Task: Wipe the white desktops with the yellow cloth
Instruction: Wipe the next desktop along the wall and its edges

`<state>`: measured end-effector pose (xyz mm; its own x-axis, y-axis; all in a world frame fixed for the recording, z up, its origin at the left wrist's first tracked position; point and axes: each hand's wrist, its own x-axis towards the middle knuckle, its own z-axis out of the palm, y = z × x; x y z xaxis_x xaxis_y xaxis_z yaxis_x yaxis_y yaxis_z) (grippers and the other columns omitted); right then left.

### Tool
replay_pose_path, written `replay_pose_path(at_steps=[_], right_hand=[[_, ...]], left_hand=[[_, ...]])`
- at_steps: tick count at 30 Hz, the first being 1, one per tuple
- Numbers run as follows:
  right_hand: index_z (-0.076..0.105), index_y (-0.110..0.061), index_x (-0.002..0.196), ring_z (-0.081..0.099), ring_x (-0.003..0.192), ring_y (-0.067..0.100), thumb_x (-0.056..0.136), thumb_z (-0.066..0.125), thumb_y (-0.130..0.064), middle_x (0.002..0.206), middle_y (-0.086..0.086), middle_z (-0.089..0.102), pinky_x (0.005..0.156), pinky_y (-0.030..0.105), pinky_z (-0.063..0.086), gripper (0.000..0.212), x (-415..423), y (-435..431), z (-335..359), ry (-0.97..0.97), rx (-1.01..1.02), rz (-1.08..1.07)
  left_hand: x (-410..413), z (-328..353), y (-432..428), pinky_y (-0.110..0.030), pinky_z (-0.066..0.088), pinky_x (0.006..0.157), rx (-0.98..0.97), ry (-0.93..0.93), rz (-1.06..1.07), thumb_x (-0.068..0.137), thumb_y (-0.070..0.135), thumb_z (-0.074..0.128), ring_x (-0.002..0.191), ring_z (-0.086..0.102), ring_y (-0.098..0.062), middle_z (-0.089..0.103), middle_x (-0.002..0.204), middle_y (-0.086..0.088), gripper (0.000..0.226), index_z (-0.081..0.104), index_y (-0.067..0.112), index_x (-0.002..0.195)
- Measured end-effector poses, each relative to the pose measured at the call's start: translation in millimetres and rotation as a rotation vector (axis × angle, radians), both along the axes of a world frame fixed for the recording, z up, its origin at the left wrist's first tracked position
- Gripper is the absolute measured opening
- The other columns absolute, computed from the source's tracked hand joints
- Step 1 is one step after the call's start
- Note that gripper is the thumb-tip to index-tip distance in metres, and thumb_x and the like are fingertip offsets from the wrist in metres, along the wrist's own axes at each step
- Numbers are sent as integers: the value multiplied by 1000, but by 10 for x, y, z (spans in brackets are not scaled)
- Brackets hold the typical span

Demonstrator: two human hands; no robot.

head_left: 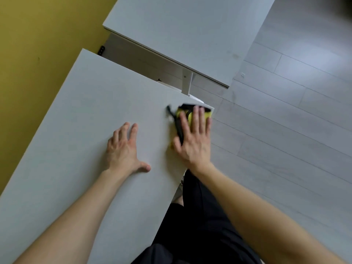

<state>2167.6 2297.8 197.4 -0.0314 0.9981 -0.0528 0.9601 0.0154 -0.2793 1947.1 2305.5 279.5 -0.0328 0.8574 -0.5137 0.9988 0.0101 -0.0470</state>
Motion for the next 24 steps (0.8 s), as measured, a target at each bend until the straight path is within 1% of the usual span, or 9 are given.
replay_pose_path(at_steps=[3, 5, 7, 10, 13, 17, 20, 22, 24], right_hand=[[30, -25, 172, -2, 168, 36, 92, 59, -52, 180, 20, 4, 134, 61, 8, 88, 58, -147, 28, 23, -17, 201], [34, -26, 170, 1, 168, 37, 91, 57, -54, 180, 20, 10, 134, 60, 7, 87, 98, 132, 34, 22, -15, 162], [40, -23, 166, 18, 164, 42, 90, 53, -55, 173, 22, 27, 132, 61, 12, 83, 17, 570, 30, 8, -14, 81], [51, -22, 150, 54, 124, 40, 89, 49, -58, 132, 17, 58, 110, 54, 38, 71, -224, 1213, 57, -9, -44, -6], [57, -23, 131, 59, 108, 37, 89, 49, -61, 113, 12, 63, 92, 48, 43, 57, -279, 1452, 71, 88, -93, 1], [58, -23, 128, 59, 107, 36, 90, 49, -60, 113, 13, 63, 92, 47, 44, 54, 182, 1112, -24, 108, -30, -78], [57, -24, 137, 56, 112, 37, 88, 49, -57, 119, 12, 61, 99, 49, 43, 59, 506, 748, -109, 123, -3, -226], [54, -23, 144, 53, 117, 37, 86, 51, -52, 127, 12, 59, 103, 49, 42, 65, 511, 571, -123, 269, 5, -394], [52, -22, 150, 52, 123, 37, 84, 50, -50, 134, 12, 57, 108, 49, 42, 71, 425, 515, -111, 417, -1, -519]], left_hand=[[38, 30, 8, -44, 30, 126, -7, 15, -4, 40, 79, 95, 156, 21, -31, 14, 176, -7, 165, 11, 23, 171], [51, 28, 14, -43, 29, 127, -13, 26, -3, 42, 79, 94, 156, 20, -30, 13, 176, -8, 165, 9, 23, 171], [55, 14, 26, -43, 29, 127, -18, 33, -6, 41, 79, 94, 156, 20, -31, 13, 176, -8, 166, 9, 22, 172], [61, -6, 36, -43, 28, 128, -26, 34, -2, 42, 78, 95, 156, 19, -31, 11, 176, -8, 167, 7, 21, 172], [55, -22, 43, -43, 26, 129, -24, 34, -7, 43, 77, 96, 157, 17, -31, 9, 176, -8, 167, 6, 21, 172], [55, -43, 31, -44, 29, 128, -22, 37, -16, 42, 75, 97, 157, 18, -33, 11, 175, -11, 166, 8, 19, 171], [117, -11, 62, -45, 34, 125, -45, 56, -25, 43, 72, 98, 154, 21, -35, 14, 171, -13, 162, 10, 15, 167], [219, 23, 88, -48, 39, 123, -82, 76, -42, 51, 68, 98, 154, 22, -38, 15, 167, -18, 156, 10, 8, 165], [350, 53, 105, -50, 37, 122, -91, 64, -64, 68, 66, 90, 159, 20, -38, 16, 169, -19, 136, 15, 7, 165]])
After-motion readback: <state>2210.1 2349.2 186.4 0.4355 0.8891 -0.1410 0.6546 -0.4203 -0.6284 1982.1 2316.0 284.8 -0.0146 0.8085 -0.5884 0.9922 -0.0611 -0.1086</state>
